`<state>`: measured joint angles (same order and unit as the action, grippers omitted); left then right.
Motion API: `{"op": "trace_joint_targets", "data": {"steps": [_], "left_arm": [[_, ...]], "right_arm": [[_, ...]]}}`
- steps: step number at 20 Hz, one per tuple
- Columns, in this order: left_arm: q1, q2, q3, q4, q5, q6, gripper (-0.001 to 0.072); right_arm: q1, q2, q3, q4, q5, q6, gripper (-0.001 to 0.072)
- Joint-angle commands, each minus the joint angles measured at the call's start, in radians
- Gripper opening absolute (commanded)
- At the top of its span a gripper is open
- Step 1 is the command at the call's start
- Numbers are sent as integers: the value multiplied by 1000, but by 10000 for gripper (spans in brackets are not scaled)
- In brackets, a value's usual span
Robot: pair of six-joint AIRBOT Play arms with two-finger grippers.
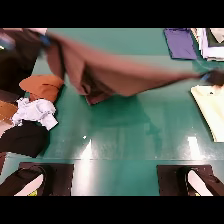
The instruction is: Fold the shirts.
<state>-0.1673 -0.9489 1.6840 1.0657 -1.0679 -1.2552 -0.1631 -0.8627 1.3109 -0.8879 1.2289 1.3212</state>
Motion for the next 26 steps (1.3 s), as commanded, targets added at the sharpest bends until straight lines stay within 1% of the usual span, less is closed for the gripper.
{"op": "trace_joint_targets", "data": {"steps": [1,3,4,5,7,8,10,11,12,13,15,16,18,20,21,23,26], "left_arm": [[1,27,386,39,18,-5,27],[1,35,499,37,90,-5,27],[1,50,526,34,135,-6,27],[1,61,527,33,169,-19,27],[1,72,526,29,171,-59,27],[1,72,525,30,142,-66,27],[1,63,447,30,87,-84,27],[1,55,383,30,62,-87,27],[1,43,301,30,35,-109,27],[1,22,230,30,-2,-117,27],[1,-58,101,29,-85,-129,28],[1,-114,47,27,-116,-128,28],[1,-244,-30,28,-140,-123,28],[1,-398,-50,27,-128,-114,28],[1,-473,-50,28,-104,-93,28],[1,-610,-50,28,-32,-57,29],[3,-716,-50,32,69,-54,29]], "right_arm": [[-90,66,398,-3,-50,14,16],[-162,54,594,-3,-26,14,17],[-198,36,678,-3,-9,20,16],[-234,11,763,-3,18,47,16],[-282,-34,871,-2,75,94,16],[-288,-53,887,5,100,105,16],[-287,-81,843,23,149,130,16],[-284,-92,780,53,163,130,16],[-266,-105,703,64,171,130,16],[-238,-121,636,50,186,130,16],[-139,-188,528,-3,225,142,16],[-73,-237,487,-53,235,147,16],[48,-340,412,-164,237,178,16],[133,-455,361,-246,227,190,16],[161,-521,344,-270,204,189,16],[189,-632,335,-274,127,190,16],[192,-736,345,-247,-6,190,17]]}}
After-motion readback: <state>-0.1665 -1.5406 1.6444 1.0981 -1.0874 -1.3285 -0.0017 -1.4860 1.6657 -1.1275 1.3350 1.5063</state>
